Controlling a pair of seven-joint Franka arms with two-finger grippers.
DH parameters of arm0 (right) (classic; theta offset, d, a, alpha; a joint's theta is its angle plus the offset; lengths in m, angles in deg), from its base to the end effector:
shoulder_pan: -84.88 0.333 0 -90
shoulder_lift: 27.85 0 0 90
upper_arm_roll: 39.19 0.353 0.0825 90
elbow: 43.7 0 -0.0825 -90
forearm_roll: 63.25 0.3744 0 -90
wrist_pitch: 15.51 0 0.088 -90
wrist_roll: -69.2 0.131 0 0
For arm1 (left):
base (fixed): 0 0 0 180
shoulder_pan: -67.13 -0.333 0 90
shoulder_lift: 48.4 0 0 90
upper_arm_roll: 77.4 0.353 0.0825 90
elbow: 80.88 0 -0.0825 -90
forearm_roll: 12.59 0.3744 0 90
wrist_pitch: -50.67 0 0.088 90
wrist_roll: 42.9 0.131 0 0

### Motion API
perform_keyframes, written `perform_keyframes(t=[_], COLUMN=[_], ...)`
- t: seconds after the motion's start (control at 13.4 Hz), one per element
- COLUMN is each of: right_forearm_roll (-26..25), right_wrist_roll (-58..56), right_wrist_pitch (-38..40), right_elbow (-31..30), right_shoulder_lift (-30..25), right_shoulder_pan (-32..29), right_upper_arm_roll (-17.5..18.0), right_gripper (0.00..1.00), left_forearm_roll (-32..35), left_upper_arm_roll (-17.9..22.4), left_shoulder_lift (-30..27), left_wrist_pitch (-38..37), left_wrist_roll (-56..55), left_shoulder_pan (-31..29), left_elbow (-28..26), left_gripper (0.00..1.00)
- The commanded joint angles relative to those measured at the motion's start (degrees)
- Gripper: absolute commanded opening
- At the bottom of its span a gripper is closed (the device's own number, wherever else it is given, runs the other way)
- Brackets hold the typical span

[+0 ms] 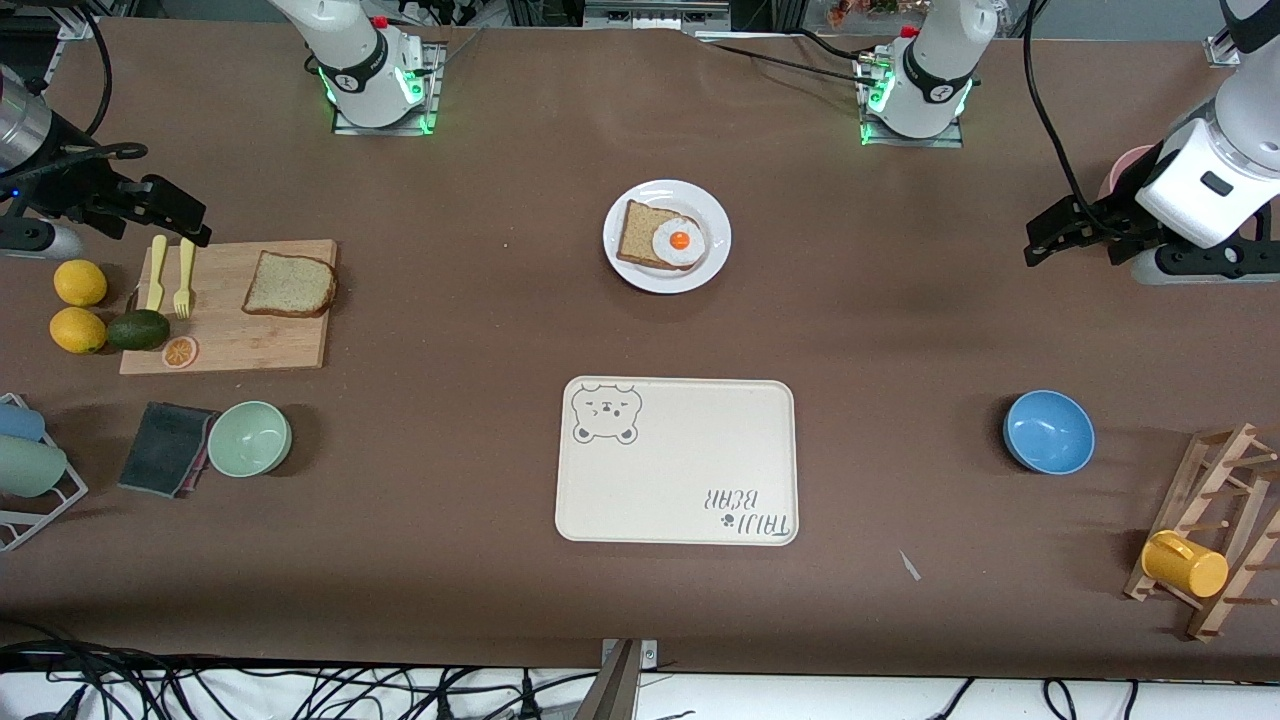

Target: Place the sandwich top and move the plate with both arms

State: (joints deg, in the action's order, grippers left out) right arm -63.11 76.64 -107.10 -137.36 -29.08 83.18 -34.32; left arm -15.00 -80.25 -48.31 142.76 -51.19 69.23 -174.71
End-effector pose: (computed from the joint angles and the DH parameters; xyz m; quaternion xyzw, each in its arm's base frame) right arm 0.5377 0.0306 0.6219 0.9993 -0.0373 -0.0074 0.0004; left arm 0.5435 -0.0524 0.6090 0.9992 0.0302 -0.0183 0.0191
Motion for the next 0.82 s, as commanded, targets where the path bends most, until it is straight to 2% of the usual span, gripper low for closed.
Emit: perform_keyframes(t=[0.0,0.74], right_forearm_roll=[0.0,0.0], right_wrist_roll=[-2.0,-1.4], right_wrist_pitch=[0.1,0.8], right_elbow=[1.1,2.5], right_shoulder_lift=[0.4,2.5], right_shoulder_pan=[0.2,-0.2], right_upper_arm_roll=[-0.2,0.5], right_gripper=[1.00,1.00], left_forearm_roll=[2.1,2.1], left_upper_arm_roll=[-0.2,-0.1], left_shoulder_lift=[0.8,0.9], left_wrist_pitch=[-1.4,-1.4], left_wrist_roll=[-0.3,-0.2], left_shoulder_pan=[0.0,0.0], left_elbow=[2.0,2.0], left_gripper=[1.00,1.00])
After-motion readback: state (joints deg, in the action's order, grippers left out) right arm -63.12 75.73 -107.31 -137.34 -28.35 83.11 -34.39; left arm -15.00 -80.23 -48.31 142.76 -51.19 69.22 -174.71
